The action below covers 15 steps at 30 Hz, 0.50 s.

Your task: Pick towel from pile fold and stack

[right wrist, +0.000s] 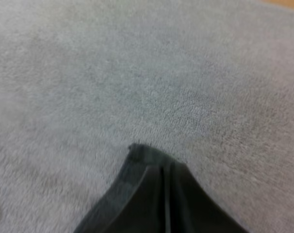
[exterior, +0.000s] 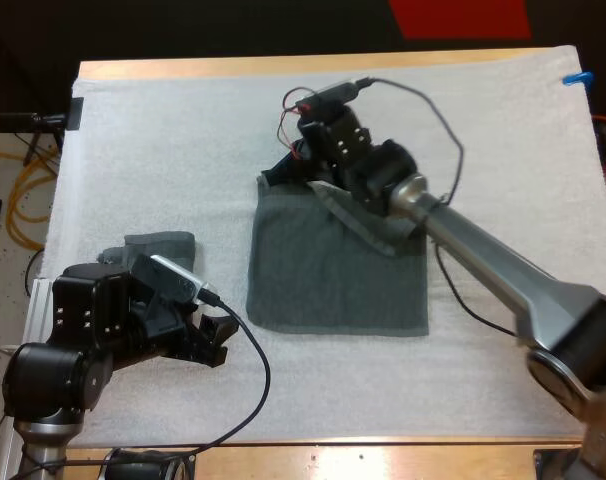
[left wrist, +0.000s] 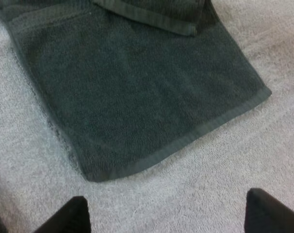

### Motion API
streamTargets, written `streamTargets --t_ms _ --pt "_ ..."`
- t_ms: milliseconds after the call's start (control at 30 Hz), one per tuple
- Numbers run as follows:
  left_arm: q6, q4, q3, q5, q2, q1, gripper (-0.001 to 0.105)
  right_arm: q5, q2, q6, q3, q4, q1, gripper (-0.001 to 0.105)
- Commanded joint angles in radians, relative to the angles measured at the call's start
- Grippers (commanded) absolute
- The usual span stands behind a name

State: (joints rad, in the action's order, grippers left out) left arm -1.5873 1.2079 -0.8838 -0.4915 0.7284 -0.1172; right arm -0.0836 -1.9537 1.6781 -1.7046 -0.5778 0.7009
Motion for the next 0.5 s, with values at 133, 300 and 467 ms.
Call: streamTargets --t_ms 133,300,467 --pt "-0.009 0.002 -0.005 0.003 -0.003 -0.004 0.064 -0.01 0.108 0.072 -0.009 -0.256 -0.003 0.0" --pt "-0.009 -0.001 -0.005 0.003 -0.003 -0.004 0.064 -0.01 0.141 0.109 -0.009 -0.54 -0.003 0.0" --pt "-0.009 -0.001 -0.005 0.003 -0.003 -0.004 0.064 0.026 0.119 0.114 0.062 -0.611 -0.046 0.0"
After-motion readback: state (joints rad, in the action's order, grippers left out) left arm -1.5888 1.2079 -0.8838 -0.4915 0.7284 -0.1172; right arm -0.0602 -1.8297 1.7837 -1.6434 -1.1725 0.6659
